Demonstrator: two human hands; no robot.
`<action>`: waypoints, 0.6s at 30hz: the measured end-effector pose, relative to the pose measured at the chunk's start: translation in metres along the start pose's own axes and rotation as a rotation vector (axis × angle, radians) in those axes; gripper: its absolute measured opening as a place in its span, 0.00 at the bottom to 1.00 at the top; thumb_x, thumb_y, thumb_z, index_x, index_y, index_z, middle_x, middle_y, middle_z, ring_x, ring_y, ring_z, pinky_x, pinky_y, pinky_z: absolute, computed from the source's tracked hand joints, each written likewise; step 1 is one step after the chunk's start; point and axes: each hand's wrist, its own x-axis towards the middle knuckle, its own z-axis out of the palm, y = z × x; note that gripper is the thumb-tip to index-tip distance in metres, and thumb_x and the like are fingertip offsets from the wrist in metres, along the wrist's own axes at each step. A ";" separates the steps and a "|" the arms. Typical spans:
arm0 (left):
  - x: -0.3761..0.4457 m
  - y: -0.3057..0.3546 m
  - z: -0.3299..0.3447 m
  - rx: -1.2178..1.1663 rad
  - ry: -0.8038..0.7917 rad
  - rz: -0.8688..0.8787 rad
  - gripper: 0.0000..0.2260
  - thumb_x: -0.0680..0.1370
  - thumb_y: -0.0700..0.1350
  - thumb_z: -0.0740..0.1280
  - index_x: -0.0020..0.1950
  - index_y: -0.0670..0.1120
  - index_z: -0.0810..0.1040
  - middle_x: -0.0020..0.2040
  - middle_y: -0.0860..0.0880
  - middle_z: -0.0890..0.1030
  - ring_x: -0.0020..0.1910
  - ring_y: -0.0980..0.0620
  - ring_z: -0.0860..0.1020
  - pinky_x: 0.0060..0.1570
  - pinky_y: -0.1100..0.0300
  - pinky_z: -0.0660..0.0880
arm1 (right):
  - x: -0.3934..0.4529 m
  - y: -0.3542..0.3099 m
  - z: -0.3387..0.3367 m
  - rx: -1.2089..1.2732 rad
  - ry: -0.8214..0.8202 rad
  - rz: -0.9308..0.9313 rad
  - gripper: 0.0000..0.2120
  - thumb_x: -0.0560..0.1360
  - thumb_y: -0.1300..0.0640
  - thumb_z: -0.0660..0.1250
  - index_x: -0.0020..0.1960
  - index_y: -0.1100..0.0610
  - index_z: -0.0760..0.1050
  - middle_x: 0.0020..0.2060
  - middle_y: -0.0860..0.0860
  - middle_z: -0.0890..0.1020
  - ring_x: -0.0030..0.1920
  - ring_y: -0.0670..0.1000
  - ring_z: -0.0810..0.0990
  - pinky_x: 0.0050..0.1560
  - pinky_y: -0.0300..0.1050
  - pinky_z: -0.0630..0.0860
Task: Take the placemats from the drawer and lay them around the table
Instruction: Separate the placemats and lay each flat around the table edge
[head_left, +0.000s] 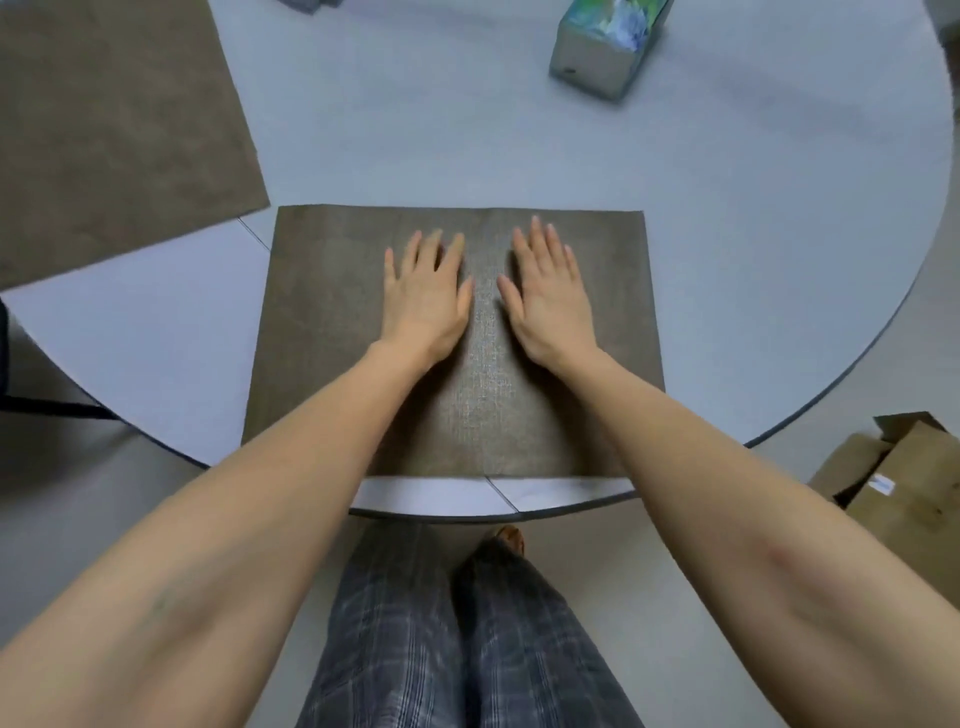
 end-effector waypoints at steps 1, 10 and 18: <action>0.010 0.000 0.006 0.010 -0.032 -0.011 0.26 0.82 0.54 0.53 0.79 0.48 0.54 0.79 0.44 0.54 0.78 0.43 0.50 0.75 0.43 0.44 | 0.012 0.002 0.002 -0.017 -0.017 -0.015 0.28 0.82 0.47 0.50 0.78 0.57 0.50 0.78 0.56 0.49 0.78 0.54 0.46 0.76 0.48 0.40; 0.023 -0.003 0.025 0.092 -0.137 -0.001 0.29 0.82 0.61 0.44 0.79 0.51 0.41 0.79 0.47 0.40 0.78 0.44 0.39 0.75 0.43 0.37 | 0.024 0.082 -0.008 -0.098 0.021 0.362 0.29 0.81 0.44 0.45 0.78 0.53 0.43 0.78 0.51 0.45 0.78 0.51 0.43 0.77 0.52 0.41; 0.047 -0.017 0.001 0.136 -0.074 0.260 0.24 0.83 0.54 0.52 0.79 0.53 0.54 0.79 0.47 0.53 0.77 0.43 0.55 0.74 0.47 0.51 | -0.004 -0.023 0.018 0.056 0.049 0.178 0.27 0.82 0.51 0.48 0.78 0.59 0.47 0.78 0.54 0.48 0.78 0.51 0.44 0.77 0.48 0.42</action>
